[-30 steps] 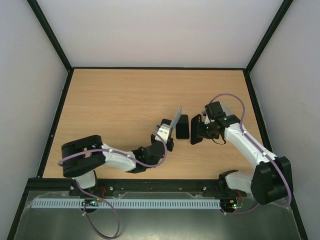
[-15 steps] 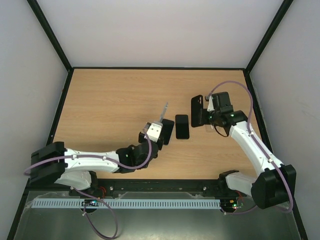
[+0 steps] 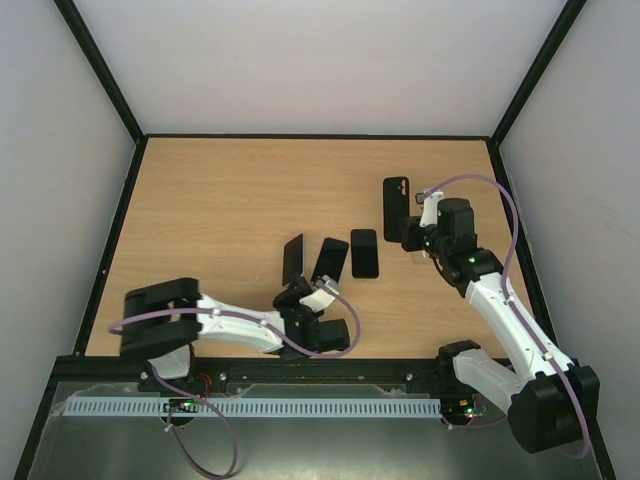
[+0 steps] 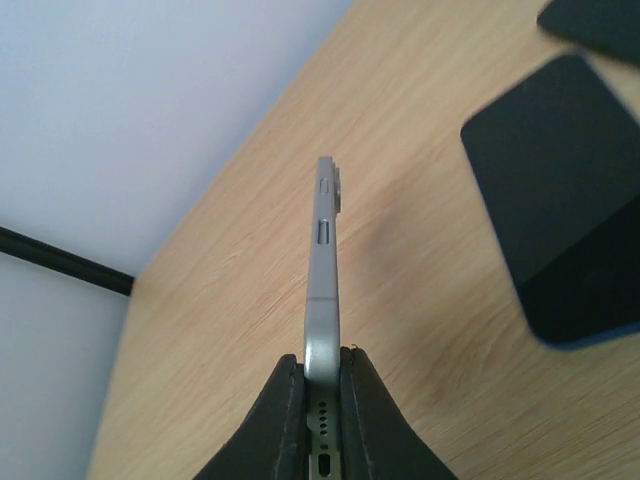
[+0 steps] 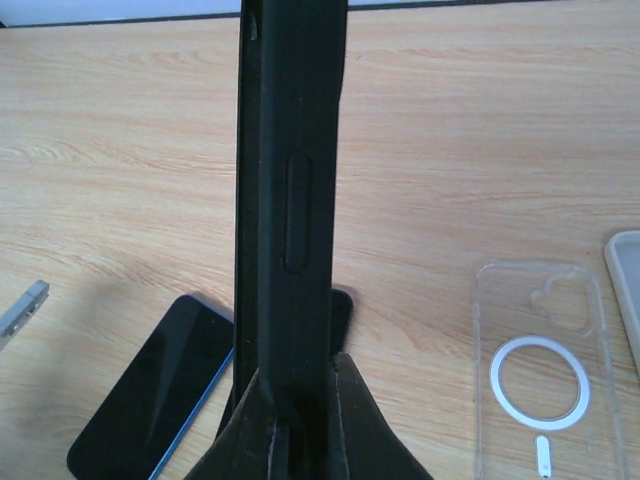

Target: Take the phone out of the phone case

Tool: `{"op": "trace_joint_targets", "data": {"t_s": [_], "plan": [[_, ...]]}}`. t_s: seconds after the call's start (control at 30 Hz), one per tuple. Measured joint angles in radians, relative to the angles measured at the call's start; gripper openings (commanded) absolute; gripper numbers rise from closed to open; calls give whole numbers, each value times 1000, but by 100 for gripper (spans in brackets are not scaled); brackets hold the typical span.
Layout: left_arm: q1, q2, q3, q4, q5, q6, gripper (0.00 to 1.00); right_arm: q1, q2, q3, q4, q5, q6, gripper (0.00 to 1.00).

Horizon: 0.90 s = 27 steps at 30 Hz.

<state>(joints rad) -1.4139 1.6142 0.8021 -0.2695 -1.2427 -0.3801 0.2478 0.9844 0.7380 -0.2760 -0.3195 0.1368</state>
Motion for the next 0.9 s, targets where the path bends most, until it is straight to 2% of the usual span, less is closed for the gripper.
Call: {"op": "trace_joint_targets", "data": {"t_s": [0.23, 0.3, 0.53, 0.67, 0.9], "plan": [[-2, 216, 37, -193, -67, -111, 3, 0, -7, -23, 34, 9, -3, 2], [-1, 259, 37, -211, -59, -113, 6, 0, -7, -26, 40, 9, -3, 2], [31, 284, 18, -98, 64, 27, 30, 0, -6, -27, 42, 9, -3, 2], [88, 283, 18, -45, 149, 89, 41, 0, -6, -29, 43, 9, -3, 2], [174, 222, 17, 2, 214, 167, 74, 0, -6, -45, 56, 28, 1, 2]]}}
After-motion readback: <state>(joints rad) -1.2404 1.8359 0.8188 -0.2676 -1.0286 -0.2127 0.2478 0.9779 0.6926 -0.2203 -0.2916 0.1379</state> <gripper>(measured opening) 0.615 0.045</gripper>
